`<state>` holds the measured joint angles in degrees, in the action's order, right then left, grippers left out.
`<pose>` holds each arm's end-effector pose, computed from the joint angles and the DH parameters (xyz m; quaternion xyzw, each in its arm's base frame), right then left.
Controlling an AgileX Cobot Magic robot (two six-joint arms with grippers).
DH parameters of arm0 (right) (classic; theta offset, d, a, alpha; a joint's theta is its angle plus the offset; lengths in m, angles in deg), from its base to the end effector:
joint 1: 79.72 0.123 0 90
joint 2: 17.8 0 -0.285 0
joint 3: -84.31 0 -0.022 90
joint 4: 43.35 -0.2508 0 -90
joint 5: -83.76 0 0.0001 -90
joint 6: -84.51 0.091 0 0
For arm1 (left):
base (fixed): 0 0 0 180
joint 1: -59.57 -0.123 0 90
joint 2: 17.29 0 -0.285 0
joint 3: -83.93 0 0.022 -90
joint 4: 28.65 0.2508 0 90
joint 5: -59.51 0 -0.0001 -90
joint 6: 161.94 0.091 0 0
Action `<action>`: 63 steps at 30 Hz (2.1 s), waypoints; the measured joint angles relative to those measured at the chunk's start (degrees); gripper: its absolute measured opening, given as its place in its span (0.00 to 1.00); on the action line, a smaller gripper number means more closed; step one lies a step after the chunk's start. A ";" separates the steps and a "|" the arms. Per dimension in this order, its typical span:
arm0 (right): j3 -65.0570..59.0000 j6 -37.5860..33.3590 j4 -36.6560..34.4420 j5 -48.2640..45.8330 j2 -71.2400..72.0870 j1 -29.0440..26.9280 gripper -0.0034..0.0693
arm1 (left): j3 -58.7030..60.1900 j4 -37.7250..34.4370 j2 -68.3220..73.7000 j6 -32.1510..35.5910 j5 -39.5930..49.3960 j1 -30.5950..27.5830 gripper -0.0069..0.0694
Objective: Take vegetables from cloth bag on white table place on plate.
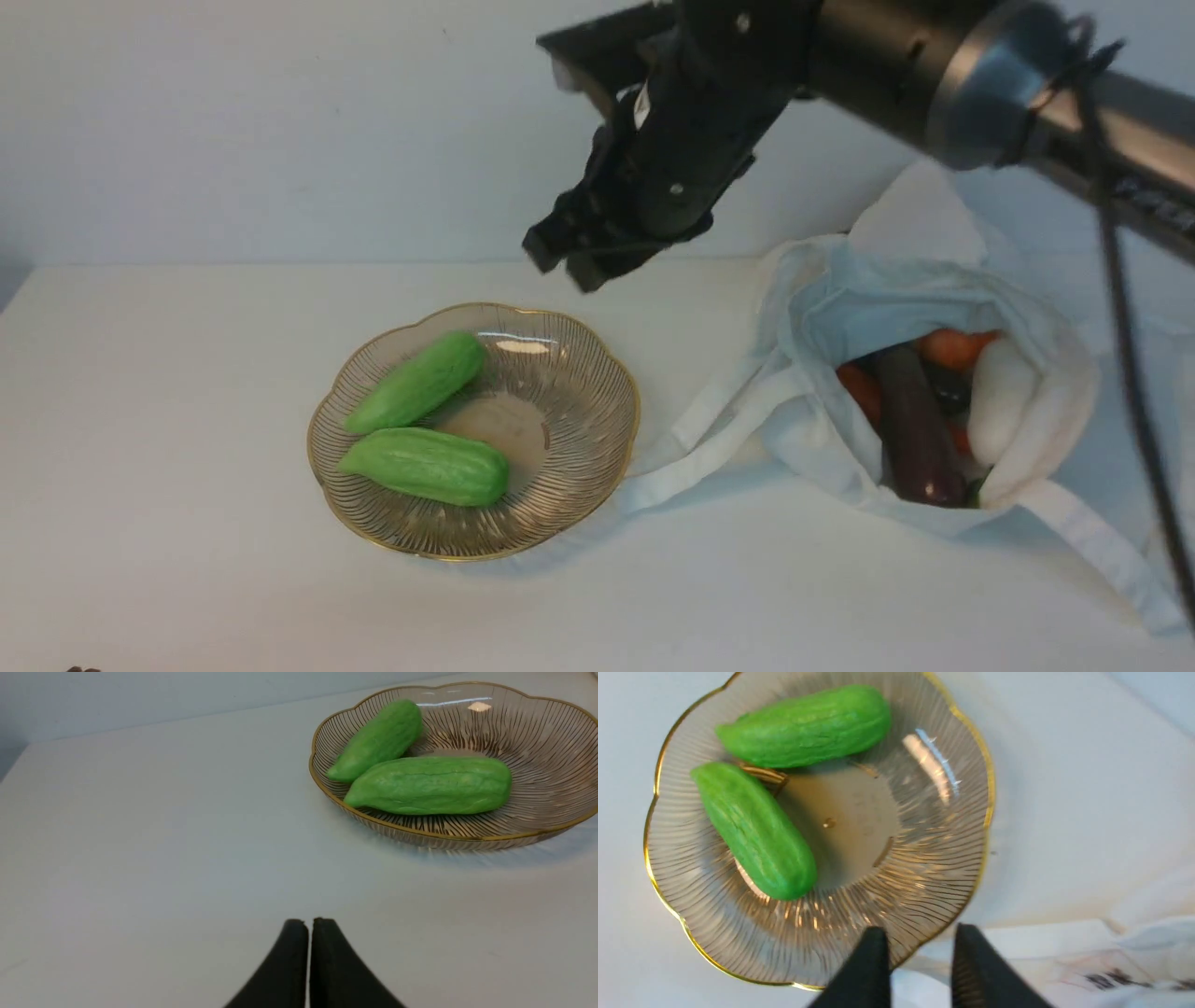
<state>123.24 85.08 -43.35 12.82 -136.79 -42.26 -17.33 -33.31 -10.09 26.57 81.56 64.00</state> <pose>0.3377 0.2587 0.3576 -0.3063 0.9184 0.0816 0.2367 0.0520 -0.0068 0.1703 0.0697 0.8056 -0.0136 0.5882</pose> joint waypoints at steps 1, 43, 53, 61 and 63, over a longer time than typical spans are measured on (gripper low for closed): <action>0.00 0.45 0.70 -0.40 1.47 0.00 0.15 | 0.00 0.00 0.00 0.00 0.00 0.00 0.08; -87.06 9.95 1.65 50.54 104.62 0.00 0.03 | 0.00 0.00 0.00 0.00 0.00 0.00 0.08; -98.30 9.19 4.35 51.07 105.00 -12.49 0.03 | 0.00 0.00 0.00 0.00 0.00 0.00 0.08; -112.40 7.34 4.47 51.68 108.69 -31.07 0.03 | 0.00 0.00 0.00 0.00 0.00 0.00 0.08; -115.44 6.51 4.47 51.68 110.41 -33.58 0.03 | 0.00 0.00 0.00 0.00 0.00 0.00 0.08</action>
<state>7.81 91.59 -38.88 64.50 -26.37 -75.84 -17.33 -33.31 -10.09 26.57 81.56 64.00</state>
